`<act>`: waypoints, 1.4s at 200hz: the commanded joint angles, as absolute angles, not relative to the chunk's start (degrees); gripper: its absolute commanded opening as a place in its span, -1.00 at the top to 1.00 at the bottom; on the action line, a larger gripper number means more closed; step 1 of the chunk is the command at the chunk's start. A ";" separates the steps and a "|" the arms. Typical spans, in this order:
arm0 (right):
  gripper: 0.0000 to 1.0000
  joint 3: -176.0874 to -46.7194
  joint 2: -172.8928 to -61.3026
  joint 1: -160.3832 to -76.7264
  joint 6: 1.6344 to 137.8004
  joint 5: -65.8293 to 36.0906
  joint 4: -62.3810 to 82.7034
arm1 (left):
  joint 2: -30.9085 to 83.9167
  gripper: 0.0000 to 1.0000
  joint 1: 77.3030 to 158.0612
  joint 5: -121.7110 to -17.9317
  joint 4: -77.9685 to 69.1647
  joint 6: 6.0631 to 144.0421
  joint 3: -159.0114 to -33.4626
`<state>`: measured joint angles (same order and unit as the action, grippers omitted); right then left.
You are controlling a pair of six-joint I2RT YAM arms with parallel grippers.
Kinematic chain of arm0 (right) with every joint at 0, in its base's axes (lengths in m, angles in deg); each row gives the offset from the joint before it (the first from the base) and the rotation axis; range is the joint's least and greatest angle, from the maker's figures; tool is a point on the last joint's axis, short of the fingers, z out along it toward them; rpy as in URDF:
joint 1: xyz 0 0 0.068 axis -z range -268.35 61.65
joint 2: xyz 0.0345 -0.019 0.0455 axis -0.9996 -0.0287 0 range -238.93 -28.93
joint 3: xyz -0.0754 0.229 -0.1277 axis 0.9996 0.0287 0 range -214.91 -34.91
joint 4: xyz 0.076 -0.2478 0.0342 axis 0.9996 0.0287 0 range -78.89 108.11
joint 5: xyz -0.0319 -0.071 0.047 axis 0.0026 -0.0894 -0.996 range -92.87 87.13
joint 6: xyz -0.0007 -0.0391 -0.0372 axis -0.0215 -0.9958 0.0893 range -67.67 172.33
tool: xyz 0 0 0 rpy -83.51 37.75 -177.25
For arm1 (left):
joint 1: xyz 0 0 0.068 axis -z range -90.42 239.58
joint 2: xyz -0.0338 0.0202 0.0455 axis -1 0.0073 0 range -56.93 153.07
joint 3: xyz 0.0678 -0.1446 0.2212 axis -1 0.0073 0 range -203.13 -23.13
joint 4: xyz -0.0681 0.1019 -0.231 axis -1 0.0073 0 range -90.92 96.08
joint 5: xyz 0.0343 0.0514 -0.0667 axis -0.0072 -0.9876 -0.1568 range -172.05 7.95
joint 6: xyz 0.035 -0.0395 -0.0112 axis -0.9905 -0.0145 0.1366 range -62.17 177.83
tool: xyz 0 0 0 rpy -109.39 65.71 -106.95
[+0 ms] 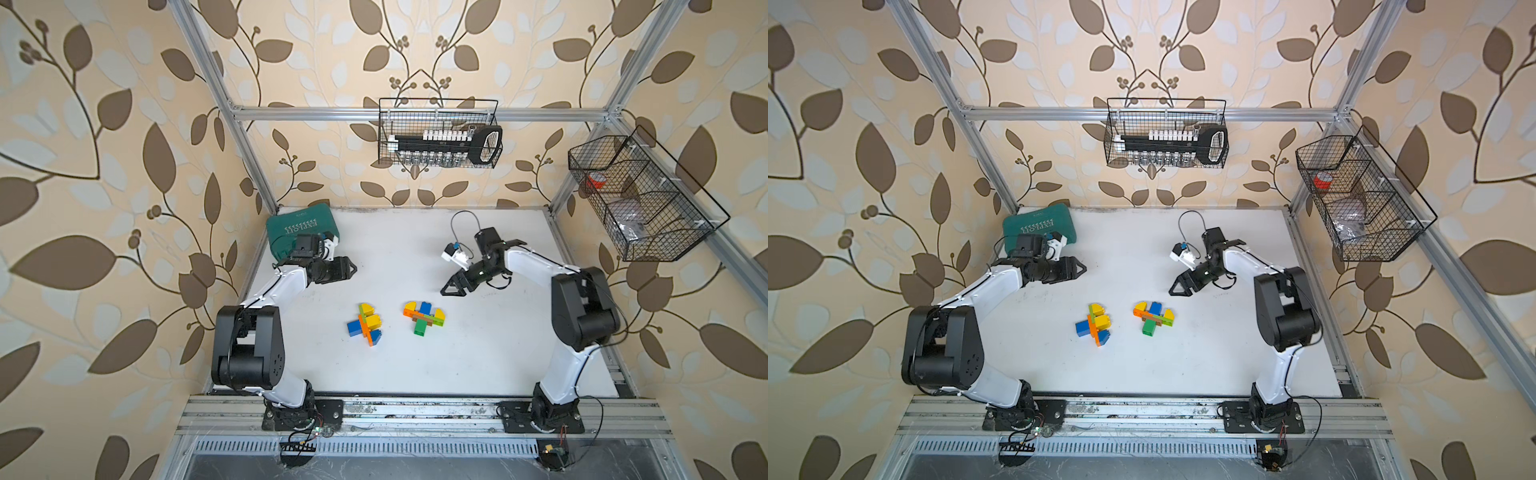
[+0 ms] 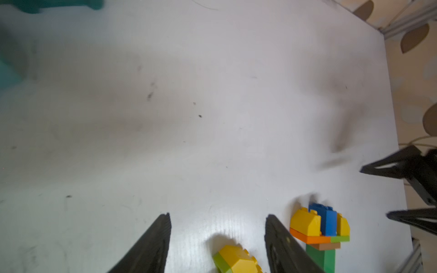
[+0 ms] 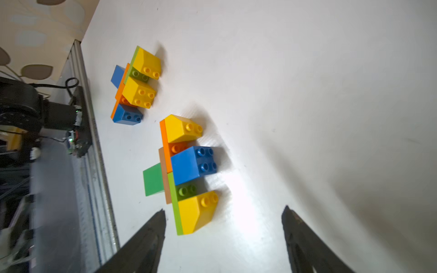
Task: Assemble a fork with lego
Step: Adjust the lego brick at the center of the board, then reset both arms
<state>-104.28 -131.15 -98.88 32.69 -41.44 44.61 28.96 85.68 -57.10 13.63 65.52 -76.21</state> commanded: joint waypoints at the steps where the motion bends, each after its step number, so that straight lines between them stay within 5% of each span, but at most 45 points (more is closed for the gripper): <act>1: -0.72 -96.16 -122.76 -94.66 45.53 -32.47 25.41 | 21.65 -0.97 80.80 -65.43 0.24 69.44 -70.04; 30: -0.98 -89.06 -115.90 -90.64 54.71 -18.85 17.10 | 20.51 -0.98 79.50 -72.96 -9.89 64.48 -63.32; 67: -0.99 -75.43 -107.87 -89.32 58.90 -3.06 3.24 | 20.91 -0.97 79.49 -71.58 -25.80 63.58 -55.52; 94: -0.99 -70.44 -104.24 -89.31 59.41 4.23 0.17 | 21.85 -0.98 79.84 -63.92 -20.17 61.40 -56.20; 117: -0.99 -65.75 -102.23 -89.32 59.16 10.44 -5.85 | 21.49 -0.98 83.61 -75.38 -28.07 59.37 -49.97; 169: -0.98 -61.19 -107.70 -89.22 56.07 10.26 -21.30 | 29.81 -0.98 88.75 -80.35 -43.82 57.93 -45.73; 212: -0.99 -55.38 -115.83 -90.71 54.67 10.70 -38.13 | 30.09 -0.98 89.36 -81.71 -41.03 58.27 -47.00; 280: -0.99 -55.24 -115.20 -90.62 54.89 10.93 -37.62 | 28.80 -0.98 89.15 -81.44 -42.23 58.27 -45.81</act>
<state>-55.99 -115.91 -90.61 54.90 10.25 -34.65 29.88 89.51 -80.79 -39.64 59.24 -45.66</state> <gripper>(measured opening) 0.993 0.988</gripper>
